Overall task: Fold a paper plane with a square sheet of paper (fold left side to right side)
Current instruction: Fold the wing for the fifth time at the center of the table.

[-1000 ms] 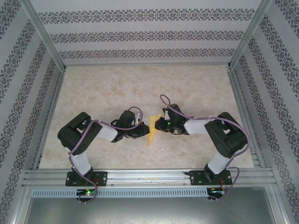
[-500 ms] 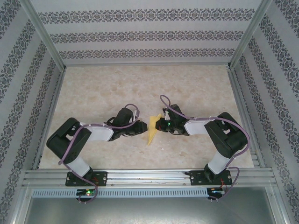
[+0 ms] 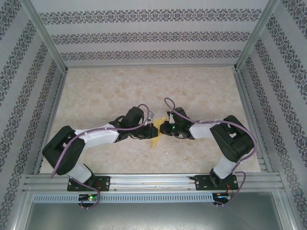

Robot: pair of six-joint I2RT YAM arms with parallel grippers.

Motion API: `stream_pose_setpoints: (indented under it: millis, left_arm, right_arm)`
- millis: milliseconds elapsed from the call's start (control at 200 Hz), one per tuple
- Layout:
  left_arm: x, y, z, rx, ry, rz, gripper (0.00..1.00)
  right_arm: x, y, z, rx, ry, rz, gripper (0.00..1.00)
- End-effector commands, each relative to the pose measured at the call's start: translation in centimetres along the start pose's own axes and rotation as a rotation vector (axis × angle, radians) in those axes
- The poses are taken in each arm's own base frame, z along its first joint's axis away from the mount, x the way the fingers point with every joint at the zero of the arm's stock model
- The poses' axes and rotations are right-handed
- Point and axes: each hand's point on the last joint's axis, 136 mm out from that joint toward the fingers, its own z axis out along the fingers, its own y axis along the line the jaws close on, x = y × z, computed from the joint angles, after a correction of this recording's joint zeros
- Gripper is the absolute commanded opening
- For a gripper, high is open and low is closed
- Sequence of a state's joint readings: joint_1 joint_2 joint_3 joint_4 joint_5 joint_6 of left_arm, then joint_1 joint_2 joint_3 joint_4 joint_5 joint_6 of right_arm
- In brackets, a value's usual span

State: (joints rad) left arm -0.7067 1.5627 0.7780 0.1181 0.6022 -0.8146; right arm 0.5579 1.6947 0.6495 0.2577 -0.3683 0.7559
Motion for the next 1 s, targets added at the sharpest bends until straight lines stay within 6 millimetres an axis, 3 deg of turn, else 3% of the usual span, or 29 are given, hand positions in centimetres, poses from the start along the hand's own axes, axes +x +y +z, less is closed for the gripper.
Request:
stream_pose_setpoints:
  millis: [0,470,994]
  left_arm:
    - [0.9,0.5,1.1,-0.012,0.061,-0.017,0.06]
    - [2.0,4.2,2.8,-0.113,0.104,-0.046,0.06]
    - [2.8,5.7,3.6,-0.128,0.121,-0.079,0.06]
  right_arm:
    - [3.1,-5.0,0.6,0.158,0.088,0.061,0.00]
    - [3.3,-5.1,0.7,0.166,0.099,0.052,0.00]
    - [3.3,-4.9,0.8,0.165,0.103,0.046,0.00]
